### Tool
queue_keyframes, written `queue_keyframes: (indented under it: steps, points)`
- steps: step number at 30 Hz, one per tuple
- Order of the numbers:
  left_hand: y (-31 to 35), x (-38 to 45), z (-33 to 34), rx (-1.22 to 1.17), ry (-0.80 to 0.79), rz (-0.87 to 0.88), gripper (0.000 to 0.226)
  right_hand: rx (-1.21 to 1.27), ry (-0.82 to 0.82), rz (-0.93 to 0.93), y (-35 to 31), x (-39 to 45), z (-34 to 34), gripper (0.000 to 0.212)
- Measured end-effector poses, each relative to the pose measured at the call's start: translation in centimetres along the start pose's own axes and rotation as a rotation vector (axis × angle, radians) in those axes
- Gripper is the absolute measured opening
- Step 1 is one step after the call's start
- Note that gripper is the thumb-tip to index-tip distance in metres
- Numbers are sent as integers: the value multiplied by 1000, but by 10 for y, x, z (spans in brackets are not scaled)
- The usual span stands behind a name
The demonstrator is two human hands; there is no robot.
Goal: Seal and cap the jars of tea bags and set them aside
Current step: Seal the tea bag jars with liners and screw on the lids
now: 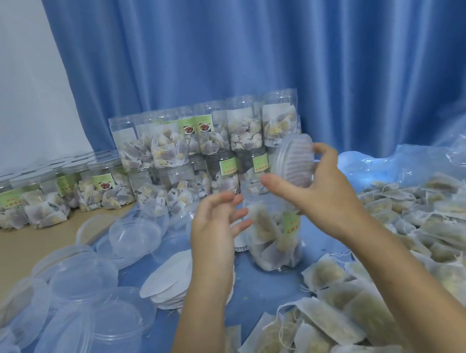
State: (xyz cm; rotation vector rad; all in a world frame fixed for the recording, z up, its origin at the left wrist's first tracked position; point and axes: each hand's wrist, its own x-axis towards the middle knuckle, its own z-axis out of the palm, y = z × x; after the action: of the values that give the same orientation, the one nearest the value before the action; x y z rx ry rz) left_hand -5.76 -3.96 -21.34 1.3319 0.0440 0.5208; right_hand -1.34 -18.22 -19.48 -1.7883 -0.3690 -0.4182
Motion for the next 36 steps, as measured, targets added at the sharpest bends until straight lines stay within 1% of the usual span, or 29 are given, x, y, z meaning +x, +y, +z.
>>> queue_keyframes:
  steps: [1,2,3,4,5,6,8,12,14,16,18,20,22,24,26,28,31,33,36]
  points:
    - [-8,2,5,102,34,-29,13,85,0,81,4,2,-3,112]
    - [-16,4,11,237,30,-70,37,187,-13,179,6,3,-4,107]
    - [-25,8,17,372,9,-111,67,296,-31,271,7,4,-5,101]
    - [-31,13,22,460,1,-132,93,391,-45,344,9,4,-5,95]
    - [-36,19,27,511,-8,-133,112,458,-52,396,11,5,-5,90]
    - [-41,24,32,530,-25,-122,124,503,-54,431,14,5,-5,88]
    - [-51,37,37,518,-49,-103,136,560,-49,478,21,8,-6,88]
    - [-68,50,40,473,-91,-81,138,613,-43,595,34,14,-14,86]
    - [-70,53,38,468,-70,-47,135,645,-69,634,39,16,-18,85]
    - [-68,54,36,511,-19,49,128,738,-110,655,42,16,-21,82]
    - [-61,51,35,568,28,197,120,836,-163,653,45,16,-23,80]
    - [-49,49,33,660,35,368,116,872,-213,629,48,17,-22,79]
    - [-32,49,26,795,-5,502,112,860,-253,605,47,16,-21,77]
    - [-15,48,16,944,-72,579,107,905,-317,556,44,14,-23,73]
    - [-1,47,6,1111,-116,573,110,972,-367,476,40,13,-27,71]
    - [8,44,-4,1273,-141,531,115,908,-363,366,38,13,-29,66]
    - [19,40,-15,1466,-183,545,119,612,-352,211,35,11,-27,71]
    - [22,35,-19,1539,-224,546,123,491,-378,118,32,8,-26,79]
    - [20,26,-20,1528,-250,579,122,339,-453,-30,26,6,-24,102]
